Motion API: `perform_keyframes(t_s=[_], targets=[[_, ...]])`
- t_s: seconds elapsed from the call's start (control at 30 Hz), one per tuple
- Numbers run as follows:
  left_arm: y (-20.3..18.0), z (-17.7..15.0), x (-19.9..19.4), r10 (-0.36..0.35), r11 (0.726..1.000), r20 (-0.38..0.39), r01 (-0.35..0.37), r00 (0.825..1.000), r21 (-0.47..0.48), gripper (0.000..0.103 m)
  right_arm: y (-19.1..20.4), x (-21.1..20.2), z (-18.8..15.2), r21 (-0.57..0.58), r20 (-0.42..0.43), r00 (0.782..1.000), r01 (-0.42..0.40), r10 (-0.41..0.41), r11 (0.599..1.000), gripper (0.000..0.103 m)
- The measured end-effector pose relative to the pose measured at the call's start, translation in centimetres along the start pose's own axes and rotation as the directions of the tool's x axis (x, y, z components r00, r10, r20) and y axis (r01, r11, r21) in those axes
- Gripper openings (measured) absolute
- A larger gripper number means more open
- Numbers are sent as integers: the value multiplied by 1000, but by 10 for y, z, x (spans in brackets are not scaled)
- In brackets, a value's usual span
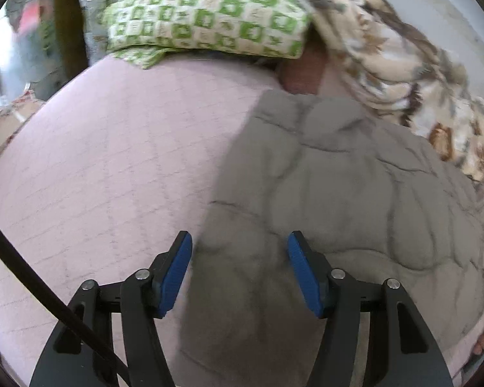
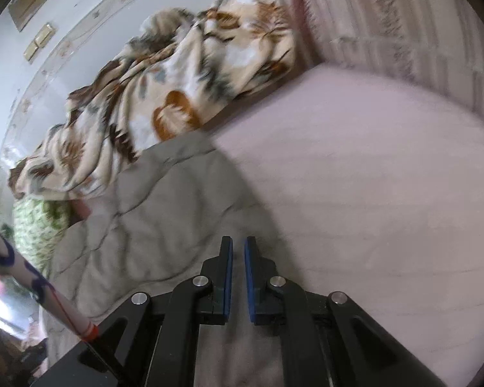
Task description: Fold large clothes
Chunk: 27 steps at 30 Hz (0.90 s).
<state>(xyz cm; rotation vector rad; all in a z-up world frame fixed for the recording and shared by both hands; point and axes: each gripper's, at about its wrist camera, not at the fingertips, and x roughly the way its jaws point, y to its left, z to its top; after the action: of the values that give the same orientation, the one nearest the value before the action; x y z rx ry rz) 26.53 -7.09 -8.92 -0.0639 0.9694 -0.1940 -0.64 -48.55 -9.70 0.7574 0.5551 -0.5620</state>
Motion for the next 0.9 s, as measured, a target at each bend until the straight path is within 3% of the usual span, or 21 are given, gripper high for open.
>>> perform_keyframes(t_s=[0.1, 0.27, 0.47, 0.6, 0.77, 0.9], targets=[[13, 1, 1, -28, 998, -24, 27, 999, -56, 64, -15, -9, 4, 18, 50, 987, 149, -149, 989, 26], [25, -5, -7, -6, 995, -20, 4, 1000, -97, 64, -32, -20, 8, 102, 66, 975, 203, -210, 974, 26], [15, -16, -15, 35, 999, 5, -35, 999, -38, 64, 10, -53, -10, -61, 169, 963, 224, -212, 973, 26], [7, -20, -14, 80, 997, 23, -80, 997, 3, 64, 33, -34, -34, -185, 100, 974, 221, -205, 958, 32], [1, -21, -22, 108, 993, 56, -110, 993, 42, 64, 44, -7, -46, -281, 118, 942, 334, -314, 899, 42], [-4, -25, -31, 124, 989, 89, -131, 988, 68, 64, 52, -20, -51, -274, 175, 935, 347, -309, 897, 42]])
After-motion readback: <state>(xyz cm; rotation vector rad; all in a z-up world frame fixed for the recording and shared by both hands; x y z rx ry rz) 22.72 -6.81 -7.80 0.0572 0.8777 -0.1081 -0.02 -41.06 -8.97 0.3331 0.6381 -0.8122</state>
